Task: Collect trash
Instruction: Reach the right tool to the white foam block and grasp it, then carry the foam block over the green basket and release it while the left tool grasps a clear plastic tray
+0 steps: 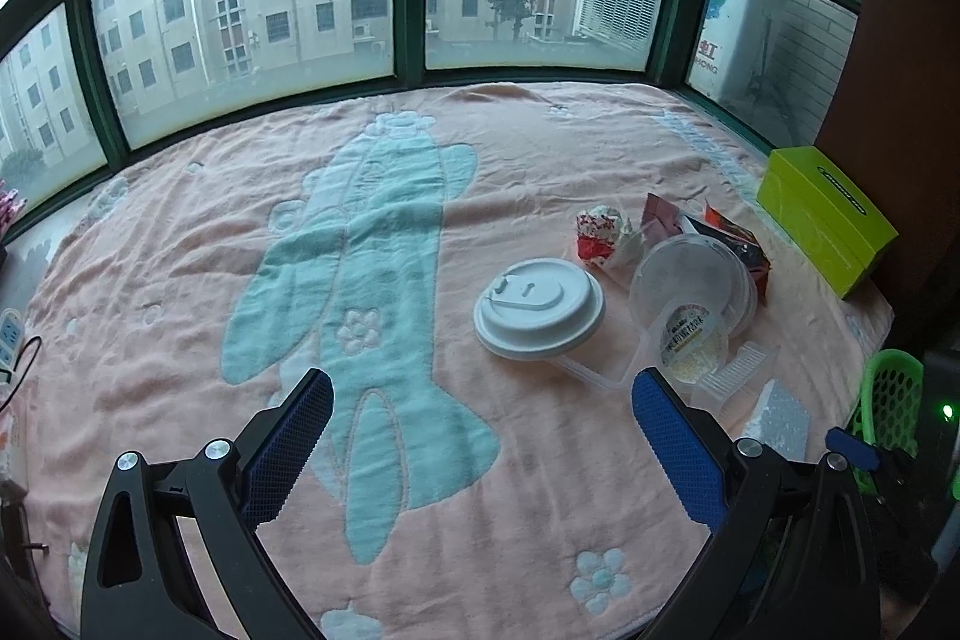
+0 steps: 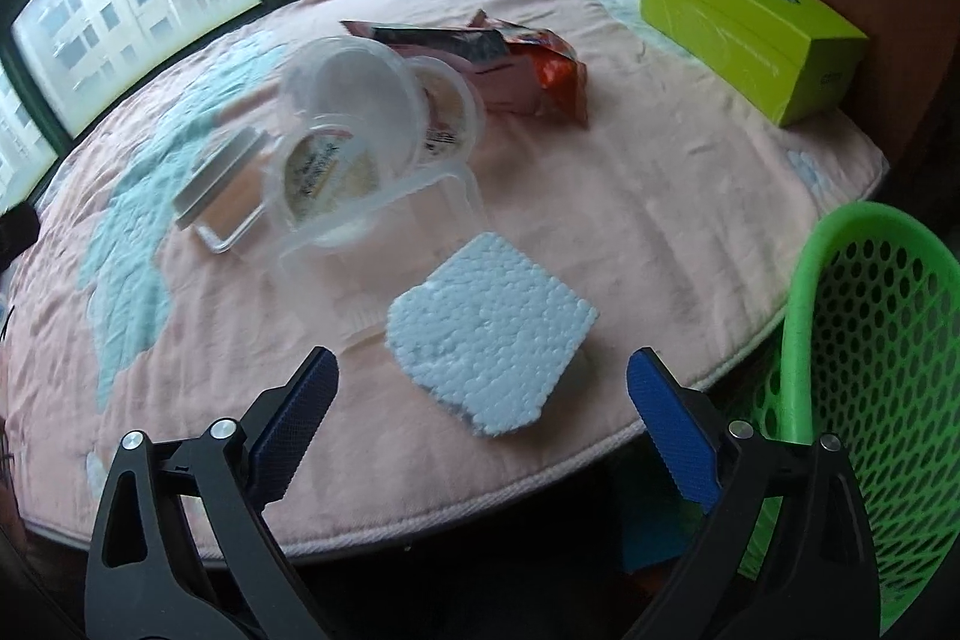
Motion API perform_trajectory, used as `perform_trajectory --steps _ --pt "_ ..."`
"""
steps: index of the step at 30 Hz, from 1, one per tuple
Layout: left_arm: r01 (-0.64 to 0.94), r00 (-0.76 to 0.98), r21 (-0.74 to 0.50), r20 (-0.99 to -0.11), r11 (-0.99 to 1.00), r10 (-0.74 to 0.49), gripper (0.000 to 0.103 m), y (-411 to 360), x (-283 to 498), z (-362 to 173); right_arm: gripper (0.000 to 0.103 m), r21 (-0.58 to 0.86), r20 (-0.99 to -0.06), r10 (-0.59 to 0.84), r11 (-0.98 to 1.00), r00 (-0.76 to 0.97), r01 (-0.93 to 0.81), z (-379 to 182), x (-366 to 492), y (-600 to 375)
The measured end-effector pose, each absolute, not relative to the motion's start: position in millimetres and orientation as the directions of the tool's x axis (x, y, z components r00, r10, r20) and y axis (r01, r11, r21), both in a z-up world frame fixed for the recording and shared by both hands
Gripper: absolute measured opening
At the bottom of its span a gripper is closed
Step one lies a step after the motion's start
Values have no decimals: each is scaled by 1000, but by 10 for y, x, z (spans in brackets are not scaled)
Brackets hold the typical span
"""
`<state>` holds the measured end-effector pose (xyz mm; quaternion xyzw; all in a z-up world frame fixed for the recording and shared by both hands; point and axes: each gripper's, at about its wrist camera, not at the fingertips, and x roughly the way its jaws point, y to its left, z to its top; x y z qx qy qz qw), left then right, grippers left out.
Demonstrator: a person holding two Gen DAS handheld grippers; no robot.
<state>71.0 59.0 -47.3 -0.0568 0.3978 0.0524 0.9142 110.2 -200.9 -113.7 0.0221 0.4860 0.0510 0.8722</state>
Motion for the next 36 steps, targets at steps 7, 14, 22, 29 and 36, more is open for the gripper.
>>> perform_trajectory --steps 7,14,22,29,36 --pt "-84 675 -51 -737 995 19 97 451 764 -516 84 119 -860 113 993 497 -20 -1251 1205 -2076" --pt "-6 667 -45 -744 999 -30 97 238 825 -564 71 146 -856 132 989 499 -11 -1240 1153 -2128" --pt "117 636 -61 -762 991 -122 94 -94 938 -690 71 159 -818 147 987 555 -27 -915 975 -2283" --pt "197 582 -113 -786 974 -209 71 -361 1073 -884 71 153 -775 105 988 623 23 -600 771 -2607" --pt "222 534 -136 -812 965 -237 51 -577 1259 -1083 71 145 -757 34 983 653 117 -464 577 -2986"
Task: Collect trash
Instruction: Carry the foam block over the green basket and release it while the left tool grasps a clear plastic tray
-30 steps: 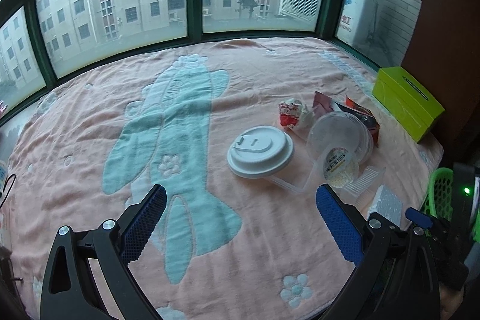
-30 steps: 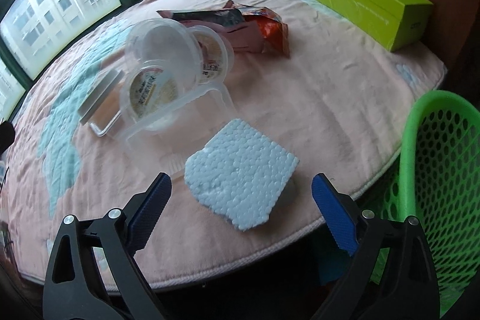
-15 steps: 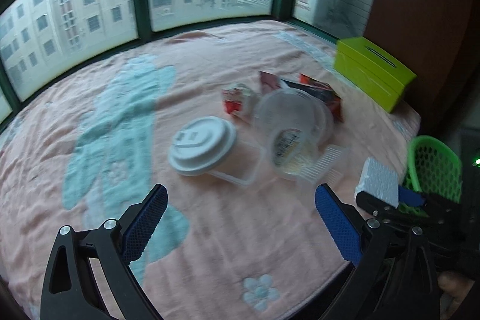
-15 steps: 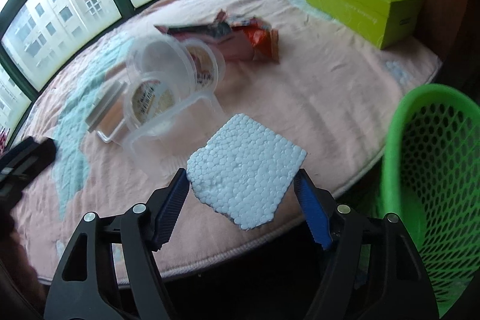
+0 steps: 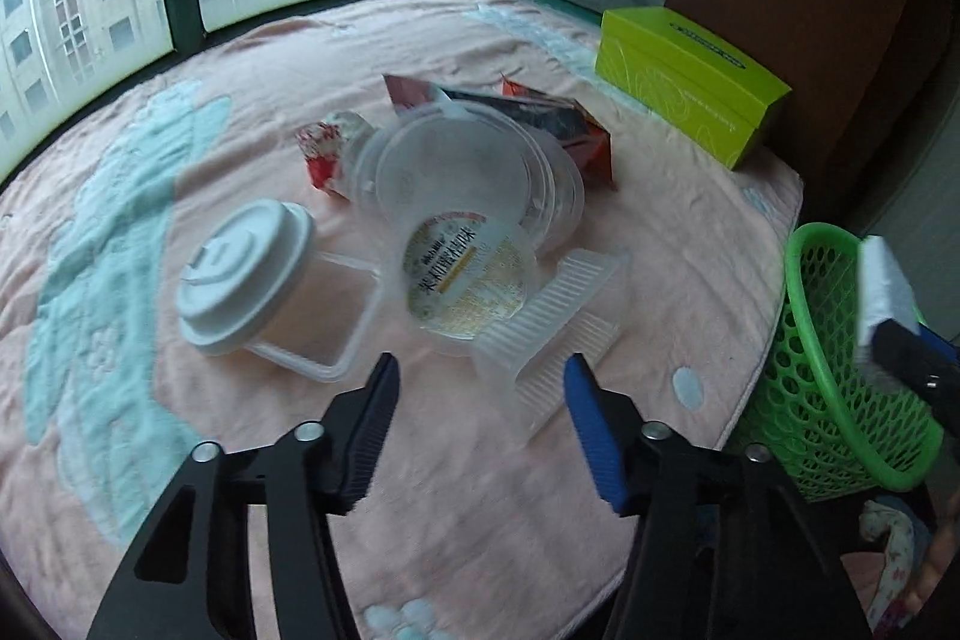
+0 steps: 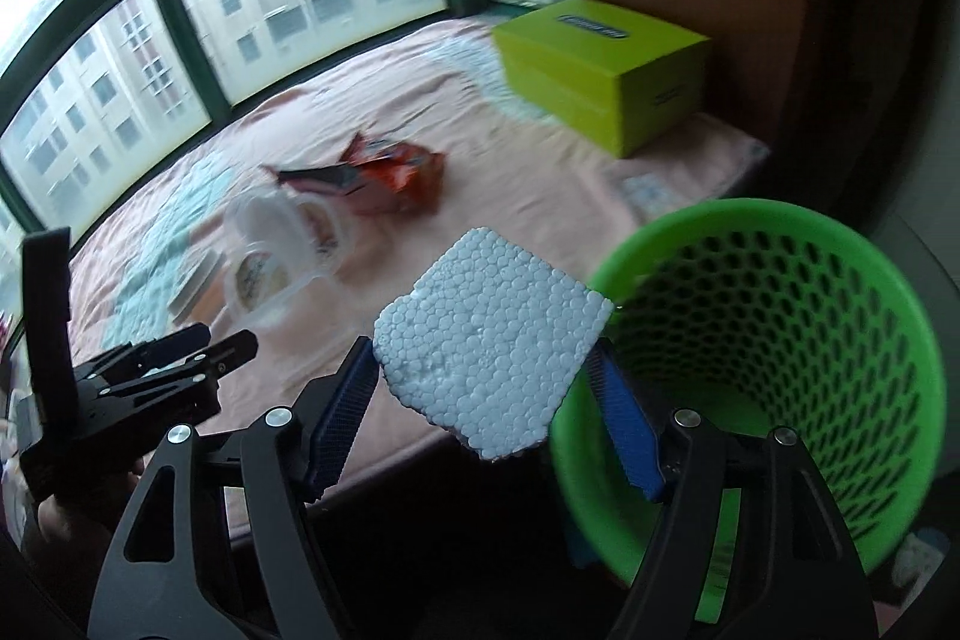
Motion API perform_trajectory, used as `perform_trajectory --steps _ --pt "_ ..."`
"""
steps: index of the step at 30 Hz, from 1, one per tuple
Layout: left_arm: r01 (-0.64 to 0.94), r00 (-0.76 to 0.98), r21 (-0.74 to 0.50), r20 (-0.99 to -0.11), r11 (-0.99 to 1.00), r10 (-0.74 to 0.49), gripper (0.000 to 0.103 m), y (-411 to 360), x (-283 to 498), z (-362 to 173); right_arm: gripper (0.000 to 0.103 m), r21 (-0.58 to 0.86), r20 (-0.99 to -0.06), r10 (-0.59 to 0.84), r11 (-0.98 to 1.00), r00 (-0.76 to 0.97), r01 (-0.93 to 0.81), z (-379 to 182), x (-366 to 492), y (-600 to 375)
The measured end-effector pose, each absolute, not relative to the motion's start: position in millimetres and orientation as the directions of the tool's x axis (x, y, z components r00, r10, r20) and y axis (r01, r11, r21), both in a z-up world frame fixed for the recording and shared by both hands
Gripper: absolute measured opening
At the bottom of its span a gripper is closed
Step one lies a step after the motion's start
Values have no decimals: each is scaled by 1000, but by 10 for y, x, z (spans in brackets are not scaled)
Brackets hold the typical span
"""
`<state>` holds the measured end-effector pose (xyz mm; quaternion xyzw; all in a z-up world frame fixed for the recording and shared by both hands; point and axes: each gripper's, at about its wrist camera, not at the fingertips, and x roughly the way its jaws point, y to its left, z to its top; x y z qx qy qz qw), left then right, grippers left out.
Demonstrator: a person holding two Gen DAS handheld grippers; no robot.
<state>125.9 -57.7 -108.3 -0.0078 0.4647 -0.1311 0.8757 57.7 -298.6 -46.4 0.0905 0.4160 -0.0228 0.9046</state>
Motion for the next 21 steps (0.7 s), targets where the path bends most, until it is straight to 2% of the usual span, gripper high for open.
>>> perform_trajectory --steps 6,9,11,13,21 --pt "215 504 -164 -826 963 -253 33 -618 1353 -1189 71 145 -761 -9 972 648 183 -487 454 -3249" --pt "201 485 -191 -833 961 -267 19 -608 1390 -1238 72 148 -765 -27 965 644 216 -502 402 -3374" --pt "193 480 -198 -835 961 -268 15 -594 1399 -1249 72 144 -766 -41 961 641 234 -514 371 -3444" --pt "194 479 -207 -833 959 -277 6 -577 1388 -1235 72 147 -769 -49 957 638 251 -529 351 -3508" --pt "207 483 -240 -818 948 -312 6 -565 1262 -1052 72 142 -772 -81 945 631 295 -556 282 -3689"
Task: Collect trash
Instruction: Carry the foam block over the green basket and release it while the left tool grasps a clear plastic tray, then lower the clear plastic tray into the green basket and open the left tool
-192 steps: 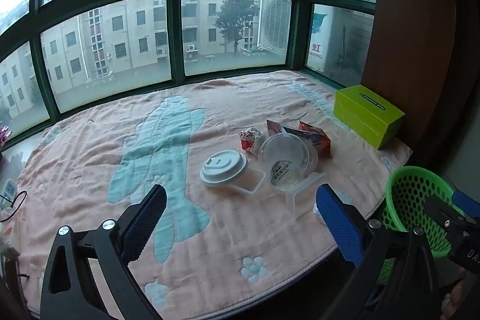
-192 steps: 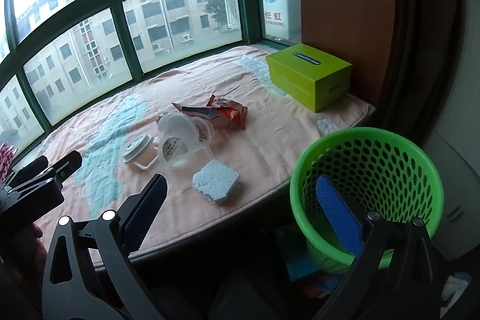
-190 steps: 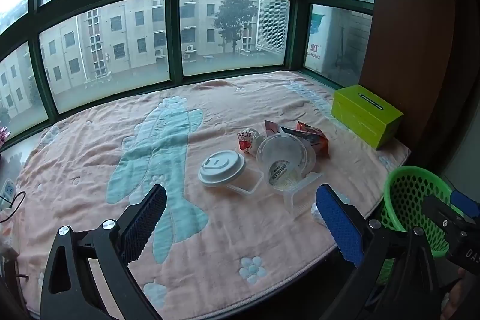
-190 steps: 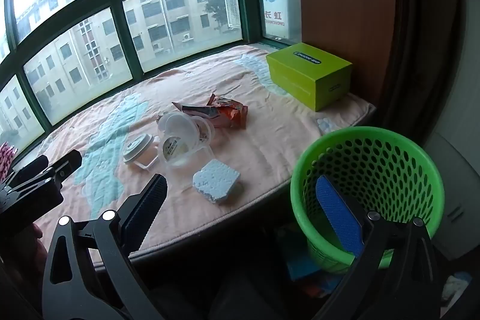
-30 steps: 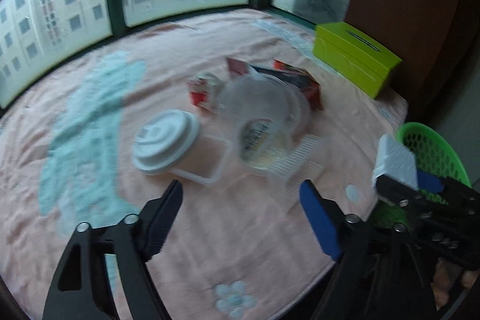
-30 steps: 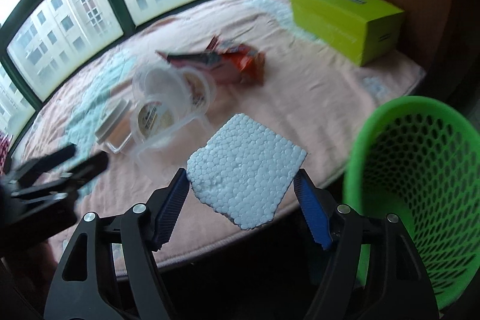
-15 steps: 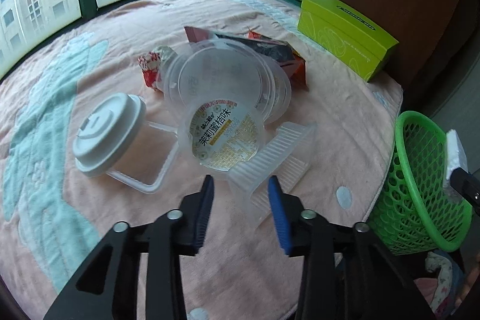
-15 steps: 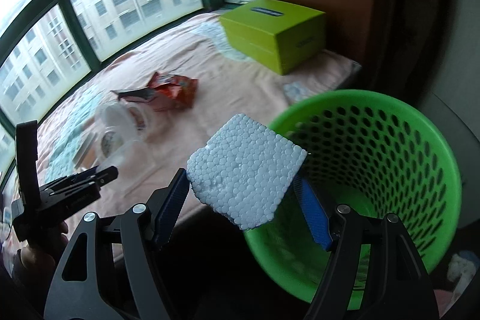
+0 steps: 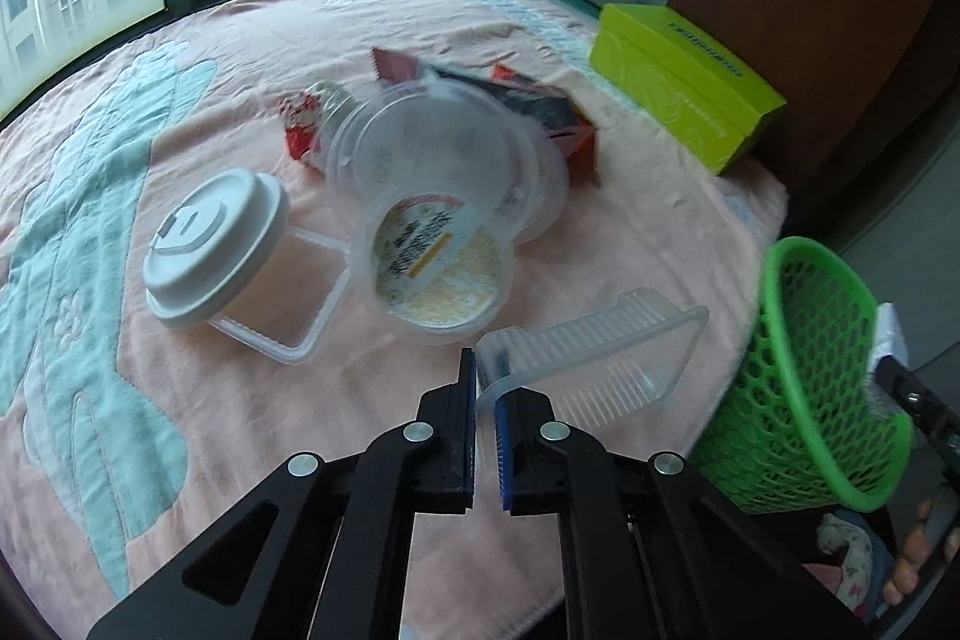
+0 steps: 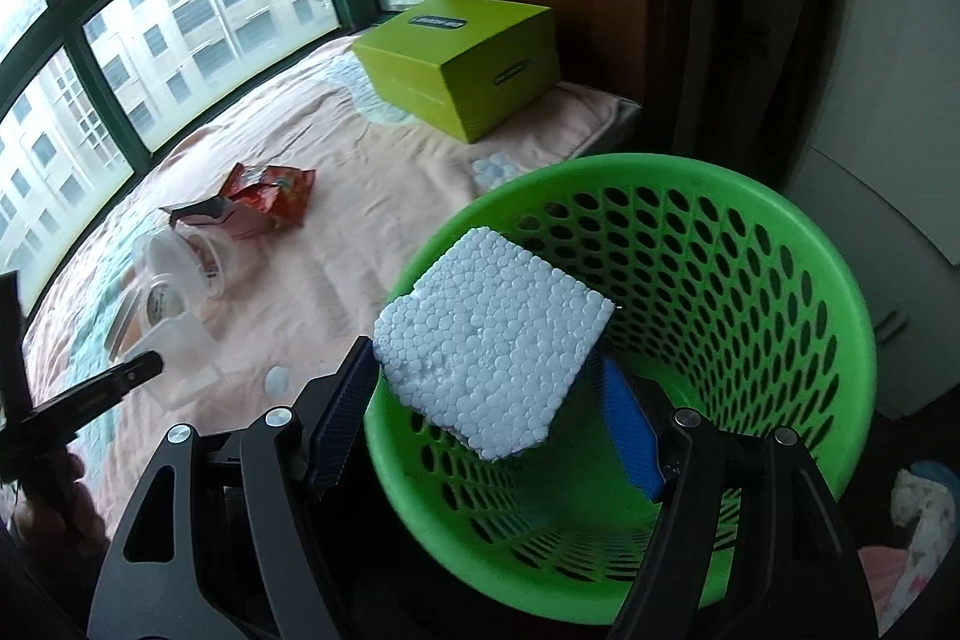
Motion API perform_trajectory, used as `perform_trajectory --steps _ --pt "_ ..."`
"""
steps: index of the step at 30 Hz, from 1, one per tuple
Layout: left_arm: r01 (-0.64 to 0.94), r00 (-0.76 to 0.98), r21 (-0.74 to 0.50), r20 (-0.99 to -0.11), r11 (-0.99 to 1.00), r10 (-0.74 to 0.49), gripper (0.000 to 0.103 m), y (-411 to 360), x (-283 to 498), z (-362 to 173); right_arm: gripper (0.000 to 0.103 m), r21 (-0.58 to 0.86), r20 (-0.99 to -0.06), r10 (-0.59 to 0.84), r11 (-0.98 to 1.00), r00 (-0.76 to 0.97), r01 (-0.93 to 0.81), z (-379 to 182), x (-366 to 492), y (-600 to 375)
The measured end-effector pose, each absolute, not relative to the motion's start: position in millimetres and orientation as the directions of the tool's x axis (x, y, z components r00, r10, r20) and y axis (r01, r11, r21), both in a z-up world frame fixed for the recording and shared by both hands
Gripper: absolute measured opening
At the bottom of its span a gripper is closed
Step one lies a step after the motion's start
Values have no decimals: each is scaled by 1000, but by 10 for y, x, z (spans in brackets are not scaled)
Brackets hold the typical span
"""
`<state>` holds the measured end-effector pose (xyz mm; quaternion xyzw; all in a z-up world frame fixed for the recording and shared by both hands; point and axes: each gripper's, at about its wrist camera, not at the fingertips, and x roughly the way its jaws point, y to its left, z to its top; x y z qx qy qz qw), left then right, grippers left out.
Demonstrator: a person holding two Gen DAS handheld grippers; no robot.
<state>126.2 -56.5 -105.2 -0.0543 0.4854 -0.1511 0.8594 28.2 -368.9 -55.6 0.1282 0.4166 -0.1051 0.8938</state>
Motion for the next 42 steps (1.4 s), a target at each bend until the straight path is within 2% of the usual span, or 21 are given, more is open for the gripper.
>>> perform_trajectory --steps 10,20,36,38,39,40,41,42 --pt "343 507 -238 -767 909 -392 6 -1027 1222 -582 75 155 -765 -100 930 636 333 -533 162 -3858" --pt "460 480 -219 -754 860 -449 6 -1710 1232 -375 80 158 -736 -151 909 660 385 -386 -100 -4096" --pt "608 375 -154 -809 779 -453 6 -2723 986 -546 82 208 -704 -225 841 673 499 -346 -537 -4609" --pt "619 364 -151 -814 771 -453 10 -2779 951 -584 82 210 -704 -226 839 673 502 -351 -557 -4625" --pt "624 358 -154 -815 766 -455 19 -2800 932 -602 82 212 -703 -226 838 674 503 -348 -571 -4634" --pt "627 352 -154 -819 763 -454 37 -2820 909 -618 82 214 -703 -226 837 675 504 -348 -576 -4644" --pt "626 358 -145 -819 766 -448 44 -2828 882 -623 82 219 -702 -224 836 676 504 -349 -581 -4652" --pt "628 364 -140 -816 765 -448 46 -2824 862 -621 82 220 -702 -223 836 677 503 -345 -582 -4646"
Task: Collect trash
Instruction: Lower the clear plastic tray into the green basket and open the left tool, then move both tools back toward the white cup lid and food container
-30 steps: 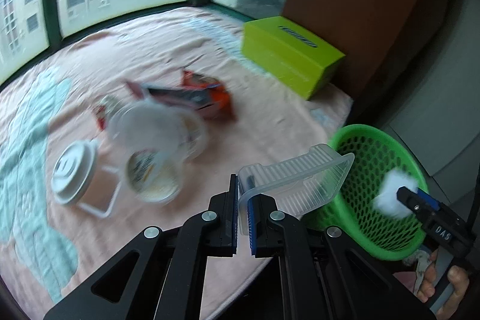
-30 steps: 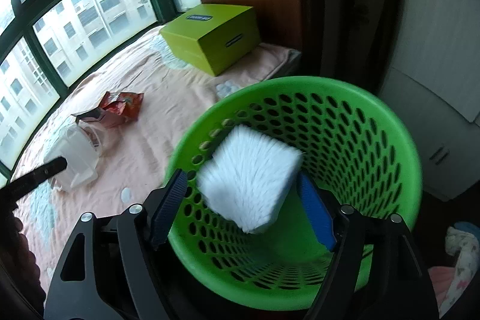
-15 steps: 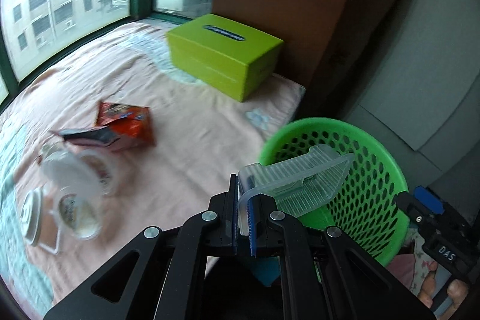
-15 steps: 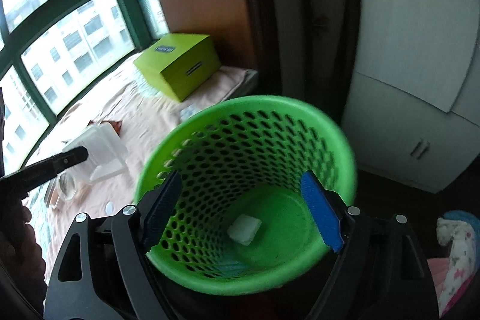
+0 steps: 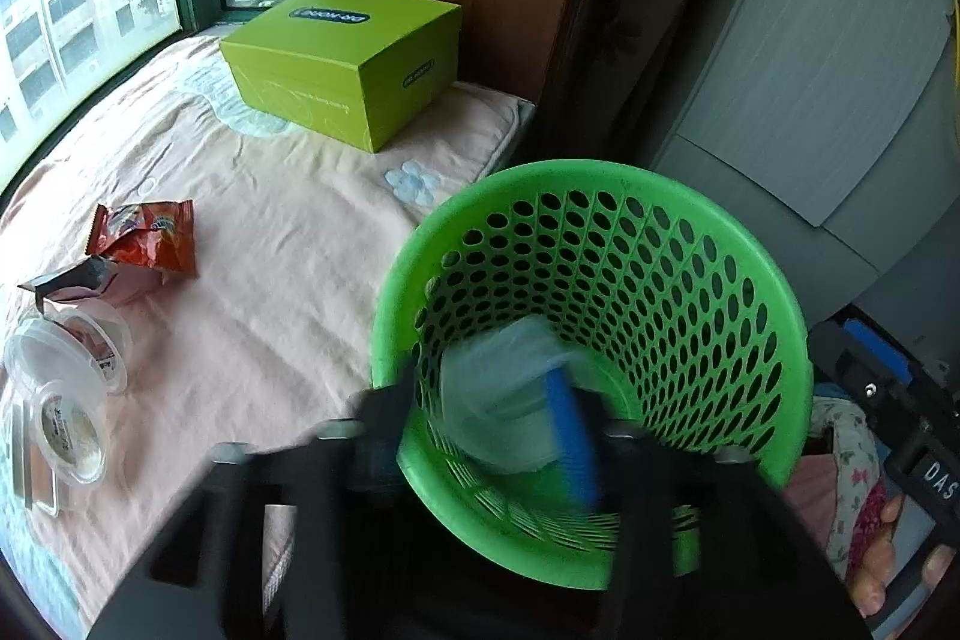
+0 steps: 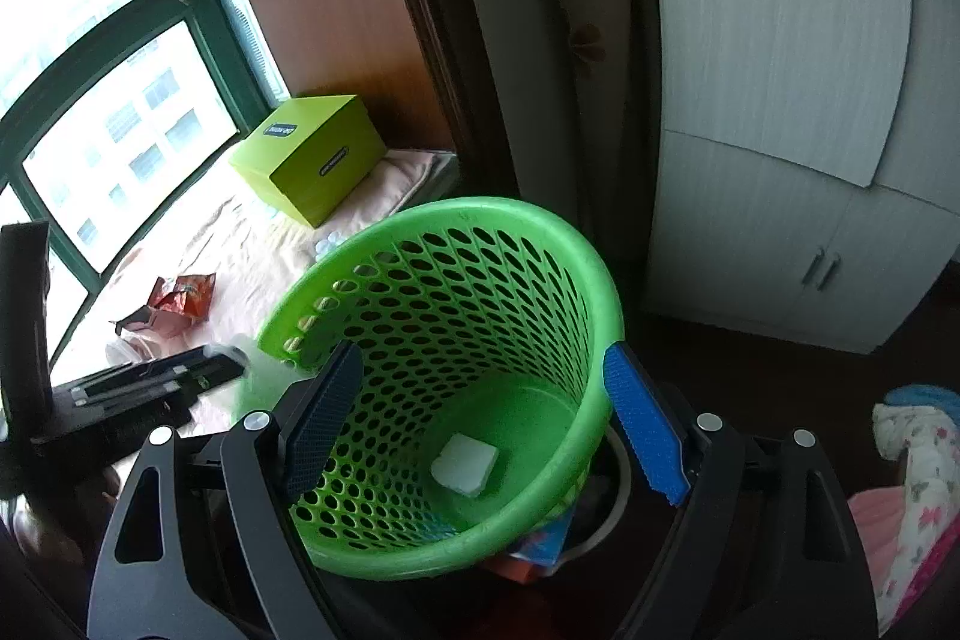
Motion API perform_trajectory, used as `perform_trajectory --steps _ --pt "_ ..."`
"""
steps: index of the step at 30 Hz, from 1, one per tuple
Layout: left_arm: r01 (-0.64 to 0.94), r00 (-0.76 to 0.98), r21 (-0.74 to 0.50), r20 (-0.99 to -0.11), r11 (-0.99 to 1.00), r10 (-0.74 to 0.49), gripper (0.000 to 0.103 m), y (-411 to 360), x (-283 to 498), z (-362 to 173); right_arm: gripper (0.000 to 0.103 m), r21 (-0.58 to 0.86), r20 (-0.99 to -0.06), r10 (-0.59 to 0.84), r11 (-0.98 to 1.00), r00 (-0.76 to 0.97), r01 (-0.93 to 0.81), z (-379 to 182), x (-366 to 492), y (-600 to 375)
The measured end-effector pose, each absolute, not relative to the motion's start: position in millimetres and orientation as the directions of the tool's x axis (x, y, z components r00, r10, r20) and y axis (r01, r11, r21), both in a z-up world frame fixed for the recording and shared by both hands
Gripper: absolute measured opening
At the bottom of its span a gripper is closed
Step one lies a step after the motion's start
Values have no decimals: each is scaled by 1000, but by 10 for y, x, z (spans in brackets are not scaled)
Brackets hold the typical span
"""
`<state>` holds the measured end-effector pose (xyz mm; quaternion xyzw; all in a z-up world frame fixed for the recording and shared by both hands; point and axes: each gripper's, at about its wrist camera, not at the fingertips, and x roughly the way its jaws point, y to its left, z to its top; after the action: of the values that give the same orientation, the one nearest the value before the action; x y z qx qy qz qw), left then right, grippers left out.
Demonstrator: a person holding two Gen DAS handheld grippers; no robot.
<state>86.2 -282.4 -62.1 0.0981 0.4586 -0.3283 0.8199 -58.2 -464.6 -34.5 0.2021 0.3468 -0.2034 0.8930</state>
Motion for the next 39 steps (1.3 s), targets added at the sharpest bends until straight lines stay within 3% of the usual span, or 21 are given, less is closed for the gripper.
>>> perform_trajectory --steps 17,29,39 --pt "529 444 -172 -779 831 -443 55 -2171 880 -415 82 221 -696 -150 886 702 408 -269 -356 -4264" --pt "332 529 -153 -787 931 -318 59 -1320 1105 -492 82 225 -697 -39 936 716 270 -256 21 -3773" --pt "152 578 -115 -795 982 -183 71 -484 1371 -596 83 219 -697 35 961 716 166 -242 312 -3373"
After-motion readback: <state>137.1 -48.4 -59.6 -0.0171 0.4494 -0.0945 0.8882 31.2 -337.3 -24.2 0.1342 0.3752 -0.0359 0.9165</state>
